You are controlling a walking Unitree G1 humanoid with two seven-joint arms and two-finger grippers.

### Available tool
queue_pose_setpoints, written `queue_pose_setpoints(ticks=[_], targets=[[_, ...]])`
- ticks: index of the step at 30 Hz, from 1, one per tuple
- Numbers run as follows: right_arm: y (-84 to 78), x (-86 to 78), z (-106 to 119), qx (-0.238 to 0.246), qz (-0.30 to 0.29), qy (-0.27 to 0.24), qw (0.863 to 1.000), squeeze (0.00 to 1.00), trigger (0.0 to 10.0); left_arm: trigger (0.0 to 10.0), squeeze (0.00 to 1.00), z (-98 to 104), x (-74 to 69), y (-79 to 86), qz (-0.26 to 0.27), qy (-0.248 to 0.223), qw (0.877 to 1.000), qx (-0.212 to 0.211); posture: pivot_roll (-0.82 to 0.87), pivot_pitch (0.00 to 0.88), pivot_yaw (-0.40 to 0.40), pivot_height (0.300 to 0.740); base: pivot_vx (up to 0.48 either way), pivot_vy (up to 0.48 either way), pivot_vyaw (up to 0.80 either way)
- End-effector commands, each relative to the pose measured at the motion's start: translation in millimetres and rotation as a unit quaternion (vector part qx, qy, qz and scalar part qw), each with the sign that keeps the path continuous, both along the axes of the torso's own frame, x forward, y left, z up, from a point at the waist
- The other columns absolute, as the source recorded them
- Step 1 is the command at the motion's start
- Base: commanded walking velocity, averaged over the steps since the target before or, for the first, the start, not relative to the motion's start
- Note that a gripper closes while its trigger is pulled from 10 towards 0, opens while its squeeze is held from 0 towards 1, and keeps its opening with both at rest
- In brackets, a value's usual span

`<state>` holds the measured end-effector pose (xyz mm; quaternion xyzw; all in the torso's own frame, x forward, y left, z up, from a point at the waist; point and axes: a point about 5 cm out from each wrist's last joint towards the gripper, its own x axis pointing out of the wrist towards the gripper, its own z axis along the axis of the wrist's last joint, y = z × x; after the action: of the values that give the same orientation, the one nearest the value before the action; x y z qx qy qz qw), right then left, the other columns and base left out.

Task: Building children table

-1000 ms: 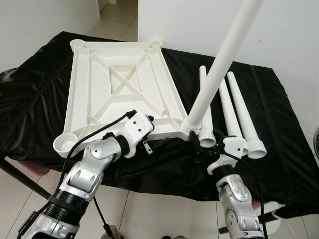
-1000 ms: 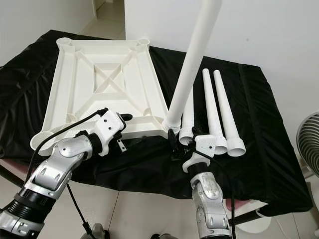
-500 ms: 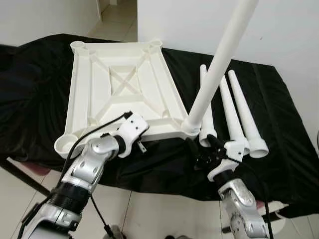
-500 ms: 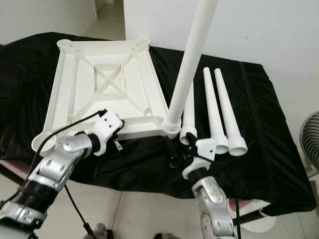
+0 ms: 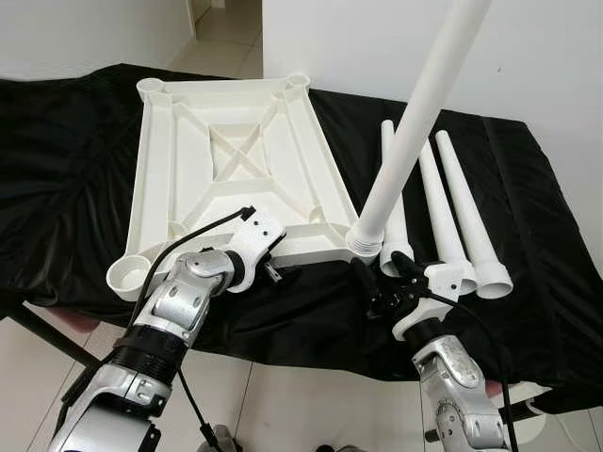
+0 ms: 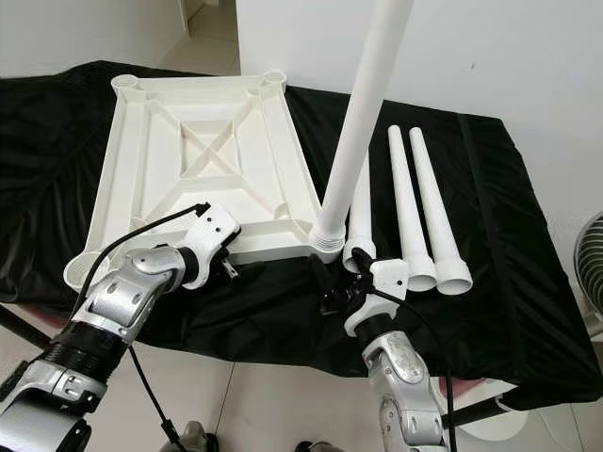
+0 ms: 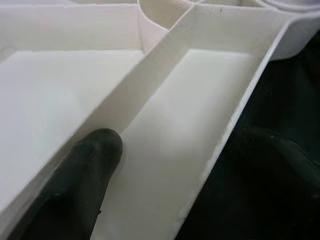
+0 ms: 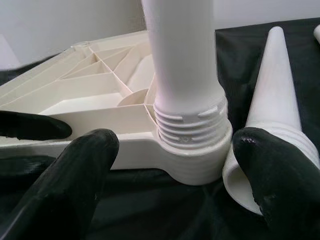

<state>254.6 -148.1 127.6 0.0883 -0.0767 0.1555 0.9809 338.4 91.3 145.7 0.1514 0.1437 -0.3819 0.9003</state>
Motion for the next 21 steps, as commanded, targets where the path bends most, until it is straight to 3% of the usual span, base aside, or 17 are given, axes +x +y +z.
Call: queue_pose_setpoints(ticks=[1, 2, 3, 4, 21], targets=[[0.5, 1.5, 1.0, 0.0, -0.001, 0.002, 1.0, 0.0, 10.0, 9.3, 0.0, 2.4, 8.2, 6.1, 0.072, -0.013, 0.997, 0.001, 0.1, 0.078, -0.006, 0.74, 0.0, 0.0, 0.0], [0.6, 2.1, 1.5, -0.001, -0.002, 0.001, 1.0, 0.0, 10.0, 4.5, 0.0, 1.9, 8.2, 5.2, 0.071, -0.009, 0.997, -0.002, 0.1, 0.078, -0.006, 0.74, 0.0, 0.0, 0.0], [0.6, 2.5, 1.8, -0.001, -0.002, 0.0, 1.0, 0.0, 10.0, 0.6, 0.0, 1.7, 8.0, 4.5, 0.069, -0.009, 0.998, -0.003, 0.1, 0.078, -0.006, 0.74, 0.0, 0.0, 0.0], [0.2, 3.2, 2.2, -0.001, -0.002, 0.0, 1.0, 0.0, 10.0, 0.0, 0.0, 1.3, 7.8, 4.0, 0.068, -0.009, 0.998, -0.001, 0.1, 0.073, -0.006, 0.74, 0.0, 0.0, 0.0], [-1.4, 9.9, 3.9, -0.01, -0.003, -0.004, 1.0, 0.0, 10.0, 0.0, 0.0, -6.3, 4.9, 8.3, 0.07, 0.006, 0.997, 0.013, 0.11, 0.055, -0.004, 0.74, 0.0, 0.0, 0.0]])
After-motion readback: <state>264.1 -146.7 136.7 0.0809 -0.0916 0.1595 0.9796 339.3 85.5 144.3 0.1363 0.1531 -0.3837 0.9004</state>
